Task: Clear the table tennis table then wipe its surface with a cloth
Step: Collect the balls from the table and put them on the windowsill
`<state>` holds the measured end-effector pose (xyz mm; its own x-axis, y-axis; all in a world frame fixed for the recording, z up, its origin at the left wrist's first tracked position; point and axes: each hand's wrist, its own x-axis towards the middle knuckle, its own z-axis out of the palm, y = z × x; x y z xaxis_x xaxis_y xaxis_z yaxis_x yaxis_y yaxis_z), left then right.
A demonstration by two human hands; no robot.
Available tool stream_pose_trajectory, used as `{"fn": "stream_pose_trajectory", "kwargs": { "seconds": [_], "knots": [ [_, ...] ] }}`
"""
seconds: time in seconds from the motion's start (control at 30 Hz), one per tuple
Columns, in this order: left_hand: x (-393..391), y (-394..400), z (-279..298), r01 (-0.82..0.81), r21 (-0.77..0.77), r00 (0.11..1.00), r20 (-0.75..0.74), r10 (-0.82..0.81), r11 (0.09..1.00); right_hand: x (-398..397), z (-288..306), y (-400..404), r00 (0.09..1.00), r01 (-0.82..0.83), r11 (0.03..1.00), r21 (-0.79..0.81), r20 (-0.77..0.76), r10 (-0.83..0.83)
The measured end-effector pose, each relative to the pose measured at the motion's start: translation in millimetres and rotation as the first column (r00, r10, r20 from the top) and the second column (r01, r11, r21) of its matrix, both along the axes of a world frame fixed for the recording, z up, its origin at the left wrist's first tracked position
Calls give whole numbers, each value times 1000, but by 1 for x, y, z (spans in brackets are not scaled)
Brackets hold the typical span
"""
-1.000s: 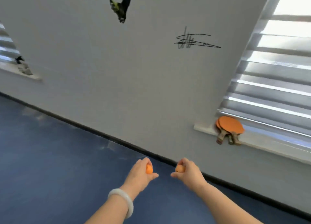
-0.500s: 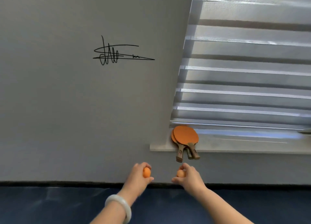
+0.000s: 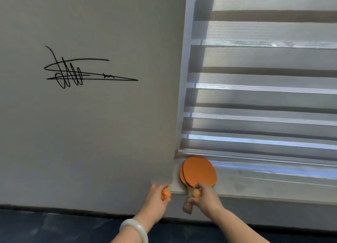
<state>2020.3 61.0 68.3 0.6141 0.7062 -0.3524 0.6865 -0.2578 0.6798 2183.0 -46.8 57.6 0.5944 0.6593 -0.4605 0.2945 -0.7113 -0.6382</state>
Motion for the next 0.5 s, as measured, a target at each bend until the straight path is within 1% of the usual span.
{"fn": "stream_pose_trajectory", "kwargs": {
  "seconds": [0.13, 0.2, 0.33, 0.5],
  "knots": [
    [58, 0, -4, -37, -9, 997, -71, 36, 999, 58, -5, 23, 998, -60, 998, 0, 19, 60],
    [83, 2, -8, -76, -21, 994, -83, 74, 997, 83, -11, 32, 997, -80, 997, -2, 10, 80],
    [116, 2, -17, -177, -77, 983, -55, 173, 981, 116, -26, 45, 992, -114, 993, -1, -49, 114],
    [149, 6, -28, -335, -158, 941, 4, 340, 929, 137, -36, 64, 977, -204, 979, 29, -63, 205]
  ]
}}
